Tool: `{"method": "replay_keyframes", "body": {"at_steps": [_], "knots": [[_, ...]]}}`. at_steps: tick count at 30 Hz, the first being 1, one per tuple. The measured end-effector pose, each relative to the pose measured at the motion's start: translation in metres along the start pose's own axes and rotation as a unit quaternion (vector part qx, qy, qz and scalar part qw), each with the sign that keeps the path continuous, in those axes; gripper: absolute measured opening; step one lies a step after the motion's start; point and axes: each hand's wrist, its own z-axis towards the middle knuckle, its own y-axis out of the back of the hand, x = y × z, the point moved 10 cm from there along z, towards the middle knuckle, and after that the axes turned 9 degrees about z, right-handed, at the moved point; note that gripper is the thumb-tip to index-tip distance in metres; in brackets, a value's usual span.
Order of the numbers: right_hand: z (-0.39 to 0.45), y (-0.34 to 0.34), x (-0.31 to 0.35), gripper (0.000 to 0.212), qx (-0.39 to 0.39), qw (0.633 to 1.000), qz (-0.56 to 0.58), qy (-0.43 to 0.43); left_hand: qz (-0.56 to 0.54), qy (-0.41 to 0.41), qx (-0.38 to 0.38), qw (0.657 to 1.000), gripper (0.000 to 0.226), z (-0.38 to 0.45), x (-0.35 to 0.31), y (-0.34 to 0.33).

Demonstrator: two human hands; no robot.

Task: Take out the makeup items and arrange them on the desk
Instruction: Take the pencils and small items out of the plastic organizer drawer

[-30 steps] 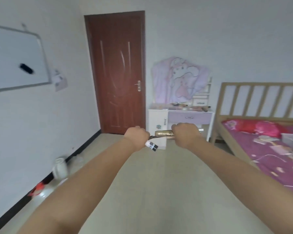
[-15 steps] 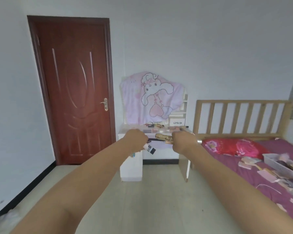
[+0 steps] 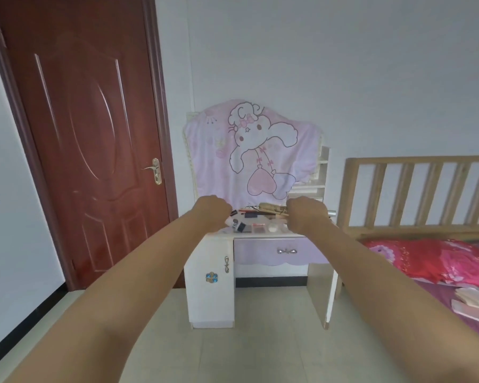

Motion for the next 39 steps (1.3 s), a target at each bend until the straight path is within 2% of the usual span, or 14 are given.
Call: {"method": "replay_keyframes", "body": {"at_steps": [4, 7, 13, 20, 26, 30, 35, 39], "knots": [[0.112, -0.024, -0.022, 0.024, 0.013, 0.999, -0.032, 0.023, -0.003, 0.025, 0.023, 0.999, 0.031, 0.103, 0.032, -0.035], [0.188, -0.045, -0.031, 0.025, 0.021, 0.999, -0.009, 0.022, -0.016, 0.03, 0.047, 0.998, 0.031, 0.166, 0.049, -0.065], [0.334, -0.117, -0.027, 0.022, 0.032, 0.998, -0.019, 0.06, -0.039, 0.041, 0.078, 0.995, 0.032, 0.295, 0.084, -0.144], [0.51, -0.193, -0.028, 0.023, 0.065, 0.997, -0.005, 0.032, -0.099, 0.045, 0.093, 0.99, 0.03, 0.457, 0.122, -0.259], [0.615, -0.282, -0.046, 0.026, 0.14, 0.989, 0.045, -0.015, -0.167, 0.031, 0.144, 0.975, 0.03, 0.563, 0.102, -0.364], [0.674, -0.374, -0.057, 0.027, 0.218, 0.97, 0.096, -0.043, -0.227, 0.04, 0.209, 0.95, 0.031, 0.626, 0.082, -0.438], [0.734, -0.495, -0.05, 0.033, 0.33, 0.926, 0.169, -0.066, -0.314, 0.111, 0.291, 0.897, 0.031, 0.689, 0.057, -0.53], [0.771, -0.558, -0.023, 0.034, 0.37, 0.895, 0.236, -0.075, -0.348, 0.154, 0.354, 0.854, 0.028, 0.725, 0.042, -0.581]]}}
